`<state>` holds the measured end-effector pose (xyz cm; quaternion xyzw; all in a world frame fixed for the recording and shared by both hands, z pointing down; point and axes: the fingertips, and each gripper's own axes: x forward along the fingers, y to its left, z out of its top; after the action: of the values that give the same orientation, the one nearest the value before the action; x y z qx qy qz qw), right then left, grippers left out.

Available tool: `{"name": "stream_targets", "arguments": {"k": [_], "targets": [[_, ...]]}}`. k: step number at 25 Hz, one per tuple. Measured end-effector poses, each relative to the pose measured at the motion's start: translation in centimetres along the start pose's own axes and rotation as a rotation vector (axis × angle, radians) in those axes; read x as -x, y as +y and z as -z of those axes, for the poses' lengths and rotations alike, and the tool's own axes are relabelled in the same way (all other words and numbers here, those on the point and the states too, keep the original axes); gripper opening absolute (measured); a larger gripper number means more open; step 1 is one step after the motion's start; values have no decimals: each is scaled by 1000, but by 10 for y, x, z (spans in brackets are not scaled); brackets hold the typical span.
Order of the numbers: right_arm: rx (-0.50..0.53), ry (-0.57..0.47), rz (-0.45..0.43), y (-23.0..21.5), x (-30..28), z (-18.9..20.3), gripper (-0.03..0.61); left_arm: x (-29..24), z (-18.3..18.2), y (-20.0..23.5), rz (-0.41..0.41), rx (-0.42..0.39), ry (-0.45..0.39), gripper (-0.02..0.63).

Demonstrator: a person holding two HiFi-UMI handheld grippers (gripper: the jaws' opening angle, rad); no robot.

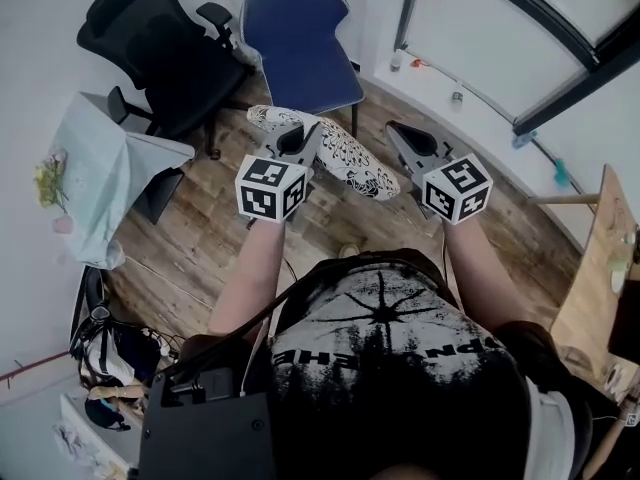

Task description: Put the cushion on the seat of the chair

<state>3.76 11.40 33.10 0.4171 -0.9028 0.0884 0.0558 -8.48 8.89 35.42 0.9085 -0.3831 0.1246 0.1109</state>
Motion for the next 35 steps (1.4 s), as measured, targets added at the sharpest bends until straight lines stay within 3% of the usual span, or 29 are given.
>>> {"name": "stream_targets", "arguments": {"k": [21,26,35], "targets": [[-2,24,-47,-14,-67,5,20,-13,20,59,-62,78,10,23],[-8,30,-80,-39,-94,6,20,-42,20,79,-76,91,22,23],[-46,25,-109,-124,-141,-11,20,-122,-7,117,-103,111,57,23]]}}
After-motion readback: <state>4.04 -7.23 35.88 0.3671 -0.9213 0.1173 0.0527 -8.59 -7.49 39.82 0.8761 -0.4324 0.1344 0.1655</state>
